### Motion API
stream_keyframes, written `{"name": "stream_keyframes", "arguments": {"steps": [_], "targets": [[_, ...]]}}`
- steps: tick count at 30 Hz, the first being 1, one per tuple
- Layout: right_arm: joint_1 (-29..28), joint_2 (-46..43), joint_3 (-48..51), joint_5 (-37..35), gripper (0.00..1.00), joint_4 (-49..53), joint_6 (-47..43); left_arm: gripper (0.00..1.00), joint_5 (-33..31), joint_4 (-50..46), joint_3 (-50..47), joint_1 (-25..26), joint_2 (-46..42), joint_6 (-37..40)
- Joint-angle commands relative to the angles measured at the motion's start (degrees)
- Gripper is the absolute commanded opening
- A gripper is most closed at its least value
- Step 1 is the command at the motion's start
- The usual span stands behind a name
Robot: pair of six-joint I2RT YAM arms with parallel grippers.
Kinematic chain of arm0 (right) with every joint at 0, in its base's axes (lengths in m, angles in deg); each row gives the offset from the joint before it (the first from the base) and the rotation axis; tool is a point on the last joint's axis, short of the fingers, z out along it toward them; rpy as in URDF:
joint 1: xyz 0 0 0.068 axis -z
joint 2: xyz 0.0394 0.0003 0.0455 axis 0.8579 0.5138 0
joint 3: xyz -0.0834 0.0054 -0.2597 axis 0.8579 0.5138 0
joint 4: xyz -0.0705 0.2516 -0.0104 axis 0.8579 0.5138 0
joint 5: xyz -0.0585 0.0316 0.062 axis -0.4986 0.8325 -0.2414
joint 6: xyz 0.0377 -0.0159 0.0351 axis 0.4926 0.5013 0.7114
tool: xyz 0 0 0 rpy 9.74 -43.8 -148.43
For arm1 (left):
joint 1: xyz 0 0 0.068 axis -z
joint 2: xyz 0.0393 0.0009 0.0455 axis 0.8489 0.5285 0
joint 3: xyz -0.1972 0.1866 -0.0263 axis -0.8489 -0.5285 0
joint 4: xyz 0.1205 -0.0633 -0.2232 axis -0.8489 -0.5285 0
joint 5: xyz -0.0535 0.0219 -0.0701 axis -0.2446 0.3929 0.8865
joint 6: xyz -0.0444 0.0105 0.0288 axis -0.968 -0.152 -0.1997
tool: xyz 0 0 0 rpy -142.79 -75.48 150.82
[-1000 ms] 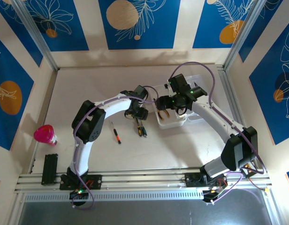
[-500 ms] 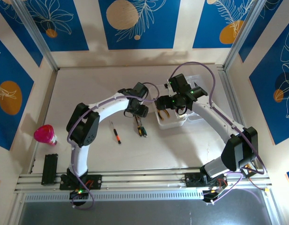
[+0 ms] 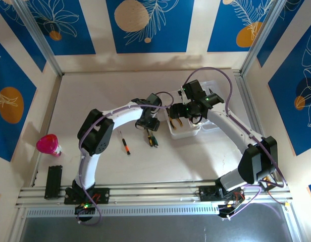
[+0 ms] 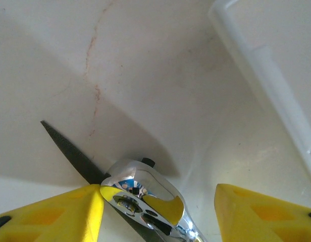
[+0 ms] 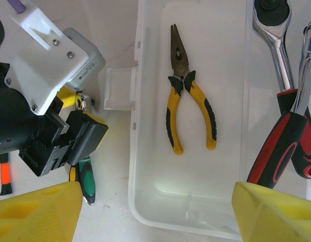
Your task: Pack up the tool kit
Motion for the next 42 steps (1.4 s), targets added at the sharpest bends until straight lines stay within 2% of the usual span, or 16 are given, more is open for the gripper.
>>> {"name": "stream_keyframes", "arguments": {"steps": [1,14,26,36,42], "targets": [[0.1,-1.4,0.6,1.7,0.78,-0.3,-0.6,0.58,-0.3,-1.0,0.8,0.7,1.7,-0.7],[0.1,-1.2,0.6,2.0,0.78,-0.3,-0.5,0.49,-0.2,-1.3,4.0,2.3,4.4,-0.4],[0.0,-0.5,-0.1,2.5,0.78,-0.2,-0.8,0.27,-1.4,-2.7,5.1,2.7,5.5,0.1],[-0.1,0.4,-0.9,2.8,0.78,0.0,-1.0,0.0,-3.1,-2.6,1.6,1.7,3.7,0.2],[-0.3,0.7,-1.0,2.8,0.78,-0.1,-1.0,0.0,-3.4,-2.0,-1.2,0.4,1.8,0.5]]}}
